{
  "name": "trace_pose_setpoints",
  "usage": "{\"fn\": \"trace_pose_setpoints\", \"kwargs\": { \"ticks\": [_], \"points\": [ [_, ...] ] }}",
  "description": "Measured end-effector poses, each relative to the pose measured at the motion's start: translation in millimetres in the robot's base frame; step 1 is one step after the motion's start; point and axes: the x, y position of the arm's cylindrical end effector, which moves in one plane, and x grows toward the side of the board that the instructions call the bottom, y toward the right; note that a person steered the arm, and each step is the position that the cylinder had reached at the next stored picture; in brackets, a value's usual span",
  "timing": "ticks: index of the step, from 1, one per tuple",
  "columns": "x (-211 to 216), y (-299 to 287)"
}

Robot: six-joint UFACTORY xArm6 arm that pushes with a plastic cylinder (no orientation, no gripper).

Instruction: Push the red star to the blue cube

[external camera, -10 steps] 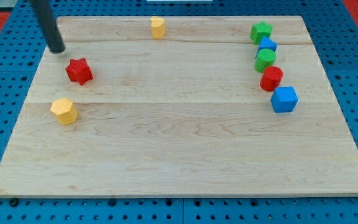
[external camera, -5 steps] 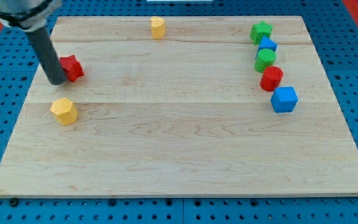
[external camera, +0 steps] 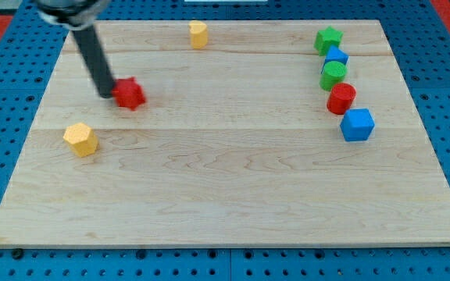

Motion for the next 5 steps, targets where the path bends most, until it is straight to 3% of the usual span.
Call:
{"fn": "trace_pose_setpoints", "kwargs": {
  "ticks": [1, 3, 5],
  "points": [
    [12.5, 16.6],
    [-26.3, 54.1],
    [-0.5, 82.0]
  ]
}}
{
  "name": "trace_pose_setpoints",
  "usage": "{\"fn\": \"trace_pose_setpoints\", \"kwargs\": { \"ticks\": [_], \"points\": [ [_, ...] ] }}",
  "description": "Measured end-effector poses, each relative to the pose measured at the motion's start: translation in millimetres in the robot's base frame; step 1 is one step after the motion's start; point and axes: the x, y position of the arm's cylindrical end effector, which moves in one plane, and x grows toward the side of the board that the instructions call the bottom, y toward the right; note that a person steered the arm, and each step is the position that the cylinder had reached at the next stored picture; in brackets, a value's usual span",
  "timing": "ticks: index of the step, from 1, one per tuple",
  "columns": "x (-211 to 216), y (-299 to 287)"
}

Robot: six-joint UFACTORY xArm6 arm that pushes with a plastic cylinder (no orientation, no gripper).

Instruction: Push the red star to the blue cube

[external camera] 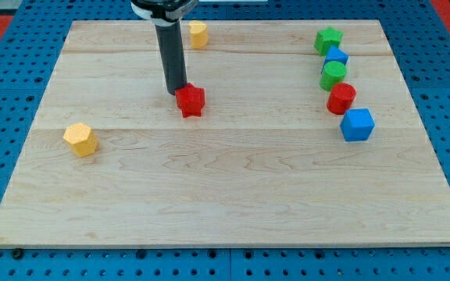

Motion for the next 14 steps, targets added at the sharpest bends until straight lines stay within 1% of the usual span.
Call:
{"fn": "trace_pose_setpoints", "kwargs": {
  "ticks": [2, 3, 6, 7, 9, 10, 11, 13, 14],
  "points": [
    [54.2, 16.4],
    [66.8, 34.5],
    [55.7, 118.5],
    [31.5, 121.7],
    [32.9, 157.2],
    [50.8, 148.0],
    [62.7, 167.2],
    [62.7, 205.5],
    [65.8, 215.7]
  ]
}}
